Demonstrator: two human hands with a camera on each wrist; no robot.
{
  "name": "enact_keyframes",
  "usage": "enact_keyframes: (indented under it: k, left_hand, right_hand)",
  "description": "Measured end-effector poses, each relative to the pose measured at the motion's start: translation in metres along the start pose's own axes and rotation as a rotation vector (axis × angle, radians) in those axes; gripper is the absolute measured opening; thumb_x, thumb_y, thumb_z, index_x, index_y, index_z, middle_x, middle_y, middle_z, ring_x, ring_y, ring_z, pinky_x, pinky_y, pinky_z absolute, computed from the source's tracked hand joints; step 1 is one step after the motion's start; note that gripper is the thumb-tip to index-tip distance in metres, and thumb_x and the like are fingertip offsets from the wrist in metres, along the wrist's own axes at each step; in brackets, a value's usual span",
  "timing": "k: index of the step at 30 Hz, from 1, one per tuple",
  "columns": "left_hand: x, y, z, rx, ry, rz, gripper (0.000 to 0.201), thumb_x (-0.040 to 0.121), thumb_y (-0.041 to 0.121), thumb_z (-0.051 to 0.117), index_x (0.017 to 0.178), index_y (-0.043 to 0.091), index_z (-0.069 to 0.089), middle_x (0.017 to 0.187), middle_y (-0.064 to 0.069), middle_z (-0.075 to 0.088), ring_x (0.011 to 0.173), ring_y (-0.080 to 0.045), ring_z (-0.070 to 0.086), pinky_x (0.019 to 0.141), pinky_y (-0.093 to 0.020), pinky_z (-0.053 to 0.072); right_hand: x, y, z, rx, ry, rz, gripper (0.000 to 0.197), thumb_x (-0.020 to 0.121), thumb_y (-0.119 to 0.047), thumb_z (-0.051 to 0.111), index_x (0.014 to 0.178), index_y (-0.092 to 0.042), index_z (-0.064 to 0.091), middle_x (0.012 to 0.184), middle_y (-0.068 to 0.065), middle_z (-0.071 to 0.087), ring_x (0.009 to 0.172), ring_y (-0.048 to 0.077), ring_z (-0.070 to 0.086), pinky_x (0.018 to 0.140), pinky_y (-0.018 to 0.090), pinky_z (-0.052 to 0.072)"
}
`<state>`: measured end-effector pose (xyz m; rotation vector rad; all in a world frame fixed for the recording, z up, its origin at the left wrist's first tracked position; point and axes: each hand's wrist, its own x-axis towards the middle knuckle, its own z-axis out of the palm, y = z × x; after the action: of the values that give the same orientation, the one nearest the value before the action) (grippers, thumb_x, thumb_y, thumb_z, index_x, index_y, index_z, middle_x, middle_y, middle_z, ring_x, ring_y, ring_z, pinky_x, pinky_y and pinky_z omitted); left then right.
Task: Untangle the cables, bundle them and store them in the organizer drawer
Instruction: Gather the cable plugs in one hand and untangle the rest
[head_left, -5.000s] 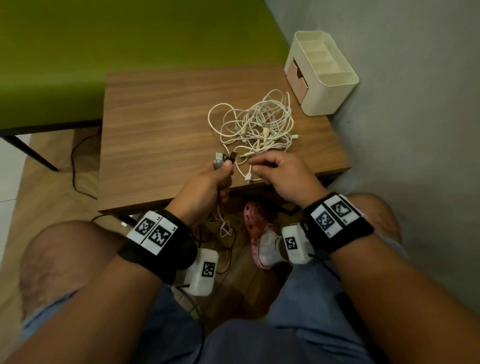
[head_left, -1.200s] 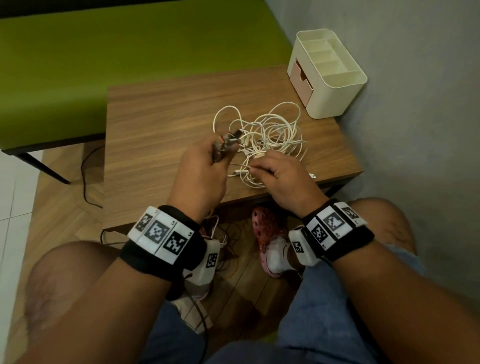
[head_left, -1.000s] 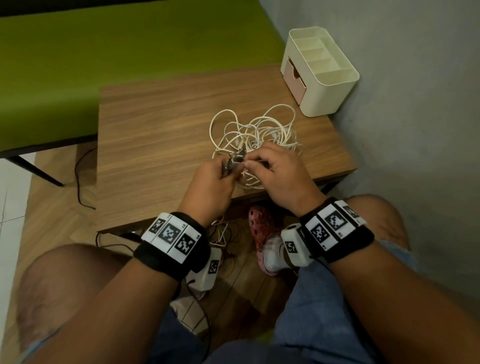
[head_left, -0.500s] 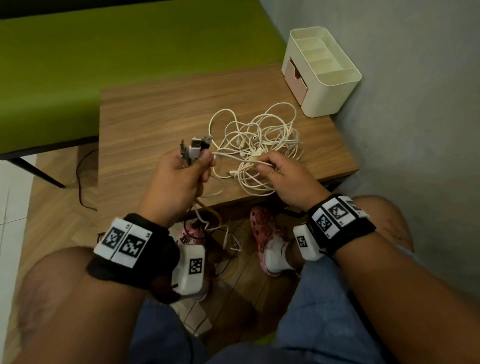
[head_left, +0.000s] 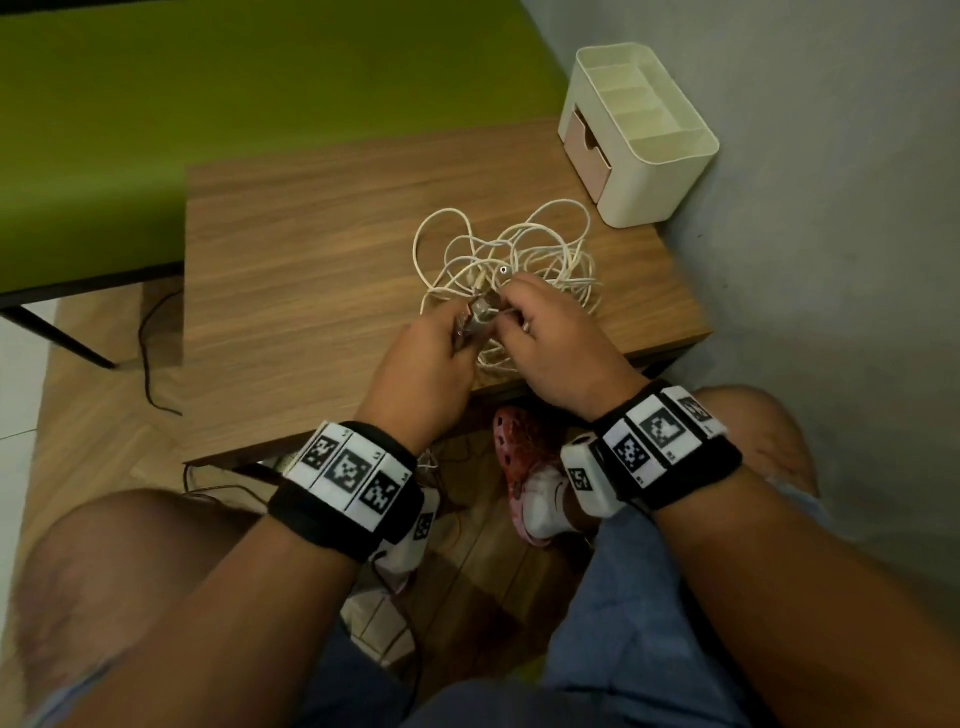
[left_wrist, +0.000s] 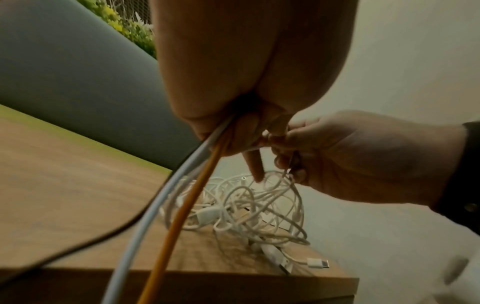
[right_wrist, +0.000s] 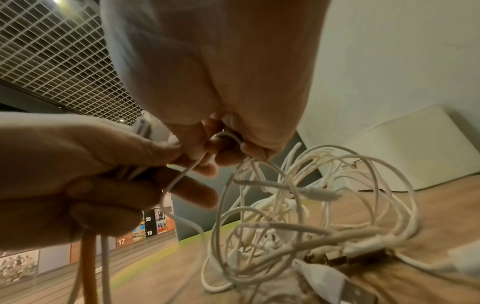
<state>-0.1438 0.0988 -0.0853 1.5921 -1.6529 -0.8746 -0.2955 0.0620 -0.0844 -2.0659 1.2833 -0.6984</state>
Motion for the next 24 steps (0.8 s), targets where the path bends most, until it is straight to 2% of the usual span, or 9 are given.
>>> enact_keyframes:
  k: [3,6,10,13,15,17,20,22,24]
  left_hand:
    - [0.002,0.000,0.001,-0.023,-0.051,-0.024,0.014,0.098,0.025,0.056,0.087,0.020,0.064,0.072,0.003,0.066,0.061,-0.004,0.058,0.058,-0.029,0.045]
    - [0.002,0.008,-0.008,-0.064,-0.020,-0.024,0.016,0.098,0.023,0.057,0.083,0.018,0.063,0.066,0.005,0.060,0.053,0.000,0.048,0.054,-0.022,0.038]
    - [-0.002,0.021,-0.039,-0.355,0.027,-0.051,0.024,0.097,0.032,0.054,0.077,0.024,0.063,0.057,0.013,0.052,0.048,-0.006,0.040,0.048,-0.027,0.033]
    - [-0.007,0.018,-0.052,-0.261,0.042,-0.076,0.026,0.099,0.027,0.054,0.079,0.016,0.065,0.057,0.010,0.054,0.046,-0.006,0.041,0.046,-0.024,0.033]
    - [-0.009,0.012,-0.052,-0.121,0.042,-0.149,0.023,0.099,0.025,0.055,0.081,0.017,0.069,0.060,0.012,0.062,0.043,-0.002,0.043,0.047,-0.025,0.035]
    - [-0.013,0.007,-0.050,-0.043,0.063,-0.183,0.024,0.098,0.025,0.057,0.076,0.022,0.066,0.050,0.019,0.055,0.041,0.000,0.042,0.049,-0.028,0.032]
    - [-0.013,0.010,-0.047,0.014,0.180,-0.087,0.027,0.097,0.022,0.058,0.070,0.026,0.060,0.048,0.015,0.049,0.044,0.001,0.041,0.046,-0.019,0.030]
    - [-0.013,0.022,-0.044,0.031,0.178,0.013,0.012,0.097,0.020,0.058,0.098,0.023,0.070,0.070,0.019,0.058,0.053,0.006,0.046,0.051,-0.010,0.031]
    - [-0.009,0.030,-0.036,0.087,0.093,0.080,0.028,0.095,0.016,0.059,0.121,0.026,0.066,0.092,0.012,0.067,0.067,0.003,0.054,0.062,-0.015,0.041]
  right_hand:
    - [-0.002,-0.004,-0.003,0.067,0.052,0.037,0.014,0.097,-0.010,0.054,0.109,-0.014,0.059,0.088,-0.018,0.051,0.078,-0.013,0.052,0.067,0.005,0.038]
    - [-0.004,-0.001,-0.006,0.129,-0.013,0.071,0.007,0.099,-0.020,0.055,0.106,-0.019,0.056,0.089,-0.016,0.056,0.080,-0.008,0.054,0.069,0.009,0.043]
    - [-0.002,0.019,-0.005,0.035,-0.200,0.132,0.013,0.100,-0.047,0.045,0.102,-0.037,0.053,0.094,-0.020,0.058,0.093,0.005,0.057,0.096,0.042,0.044]
    - [0.002,0.021,-0.006,-0.017,-0.154,0.085,0.014,0.098,-0.050,0.043,0.102,-0.042,0.054,0.096,-0.025,0.055,0.098,0.006,0.055,0.101,0.058,0.040]
    - [0.005,0.018,-0.007,-0.014,-0.064,0.037,0.020,0.096,-0.047,0.046,0.103,-0.035,0.060,0.099,-0.021,0.053,0.100,0.007,0.054,0.099,0.058,0.041]
    - [0.005,0.016,-0.006,-0.017,0.037,0.022,0.022,0.094,-0.042,0.053,0.103,-0.028,0.067,0.103,-0.015,0.052,0.103,0.009,0.054,0.099,0.055,0.041]
    - [0.003,0.015,-0.003,-0.117,0.122,0.013,0.018,0.092,-0.034,0.063,0.100,-0.021,0.073,0.107,-0.009,0.053,0.110,0.010,0.051,0.101,0.043,0.032]
    - [0.001,0.012,-0.001,-0.191,0.125,-0.008,0.016,0.091,-0.032,0.065,0.098,-0.020,0.074,0.109,-0.009,0.052,0.114,0.011,0.049,0.095,0.035,0.022]
    - [0.000,0.007,0.000,-0.216,0.117,-0.041,0.014,0.091,-0.029,0.066,0.096,-0.019,0.074,0.106,-0.011,0.050,0.111,0.011,0.049,0.089,0.033,0.019]
